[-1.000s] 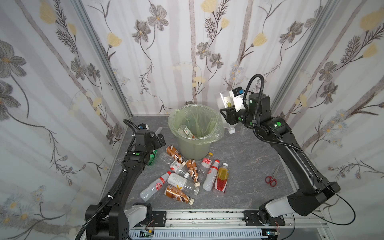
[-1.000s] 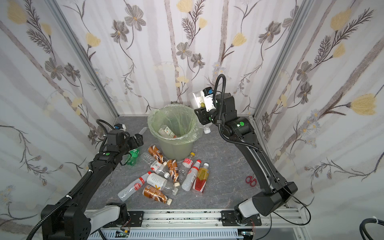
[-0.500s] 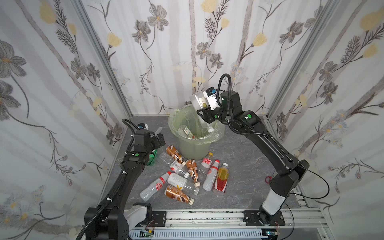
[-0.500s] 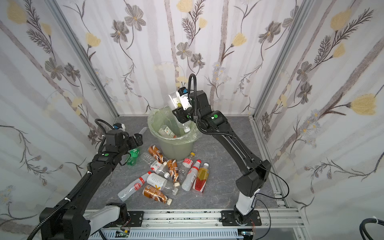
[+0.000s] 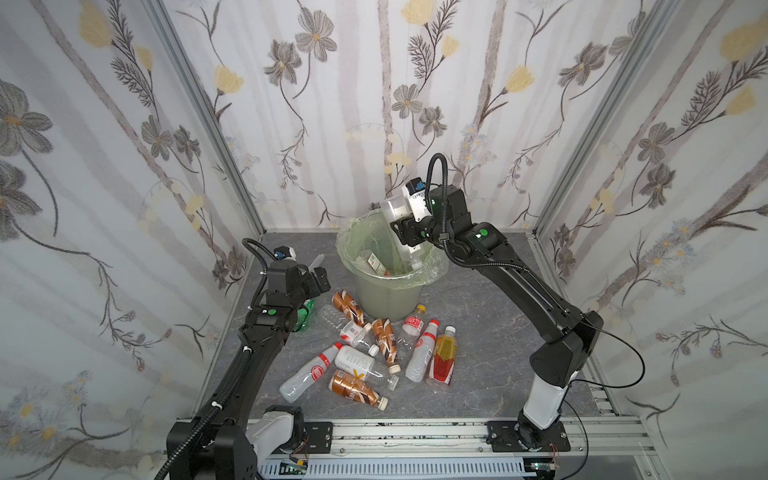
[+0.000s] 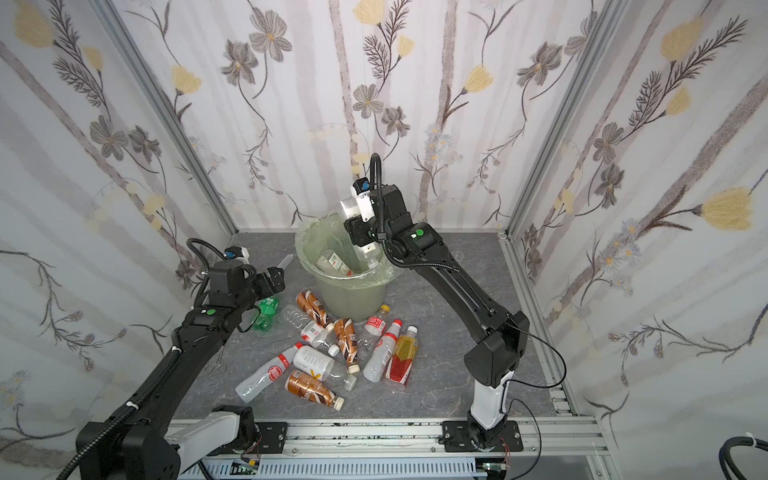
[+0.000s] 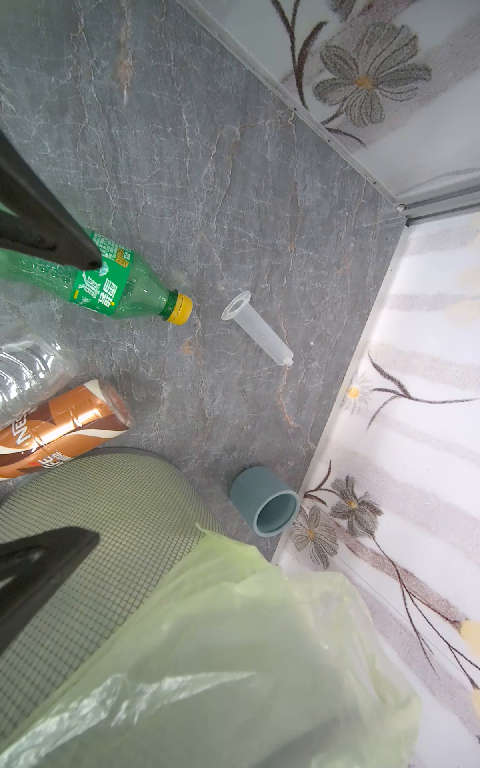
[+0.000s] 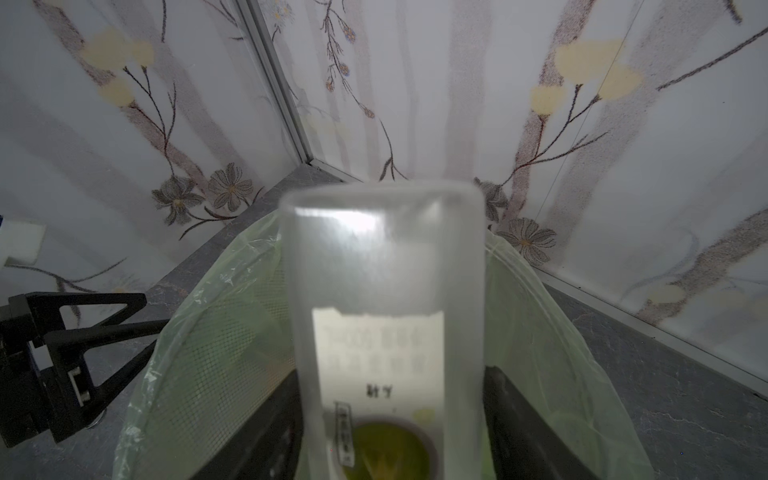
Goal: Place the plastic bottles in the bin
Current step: 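Open the right gripper to drop the matcha bottle into the bin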
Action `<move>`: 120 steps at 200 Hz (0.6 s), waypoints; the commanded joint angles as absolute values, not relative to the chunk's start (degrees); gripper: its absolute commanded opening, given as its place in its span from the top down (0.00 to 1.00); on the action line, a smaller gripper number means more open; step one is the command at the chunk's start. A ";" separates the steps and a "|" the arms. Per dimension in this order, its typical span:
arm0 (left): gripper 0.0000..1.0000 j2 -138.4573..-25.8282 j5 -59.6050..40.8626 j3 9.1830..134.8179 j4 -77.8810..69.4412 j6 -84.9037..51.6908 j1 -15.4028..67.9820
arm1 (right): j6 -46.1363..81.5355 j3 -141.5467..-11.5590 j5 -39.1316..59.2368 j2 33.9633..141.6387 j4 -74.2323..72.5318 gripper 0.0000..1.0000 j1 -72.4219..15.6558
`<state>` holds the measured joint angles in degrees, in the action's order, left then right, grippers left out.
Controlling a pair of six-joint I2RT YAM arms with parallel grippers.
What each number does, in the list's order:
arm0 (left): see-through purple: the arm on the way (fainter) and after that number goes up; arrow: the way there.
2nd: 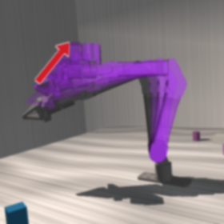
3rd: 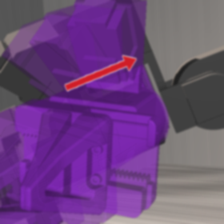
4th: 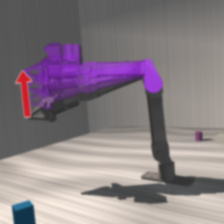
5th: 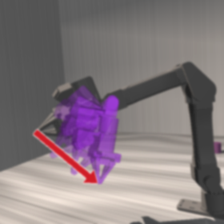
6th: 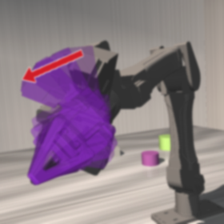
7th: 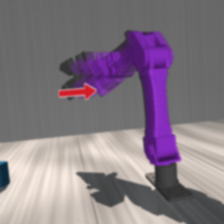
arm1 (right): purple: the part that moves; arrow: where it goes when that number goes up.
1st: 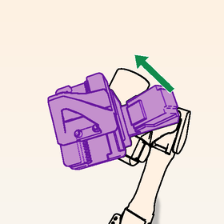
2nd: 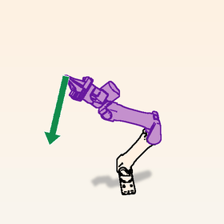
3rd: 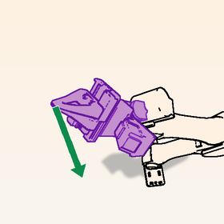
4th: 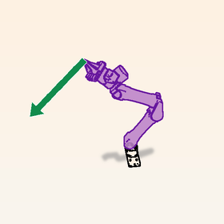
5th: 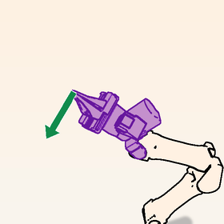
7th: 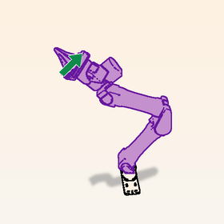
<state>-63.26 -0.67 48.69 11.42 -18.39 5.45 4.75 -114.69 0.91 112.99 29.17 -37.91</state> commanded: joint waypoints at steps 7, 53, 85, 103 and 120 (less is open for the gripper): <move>0.00 -63.46 -0.61 48.52 11.34 -18.62 5.36 | 3.61 -114.86 -1.25 111.08 28.17 0.28 -38.06; 0.00 -63.28 -0.32 48.82 11.68 -18.28 5.27 | 3.26 -114.49 -1.85 107.85 29.32 0.23 -38.14; 0.00 -64.60 2.69 49.64 13.16 -19.48 4.96 | 3.16 -109.88 -2.83 102.24 28.57 0.18 -38.14; 0.00 -66.26 4.91 50.08 14.43 -20.44 4.59 | 2.83 -103.90 -3.51 97.33 26.99 0.14 -38.06; 0.00 -68.11 6.19 50.61 15.32 -21.38 4.04 | 2.55 -97.37 -4.25 92.20 25.07 0.10 -37.80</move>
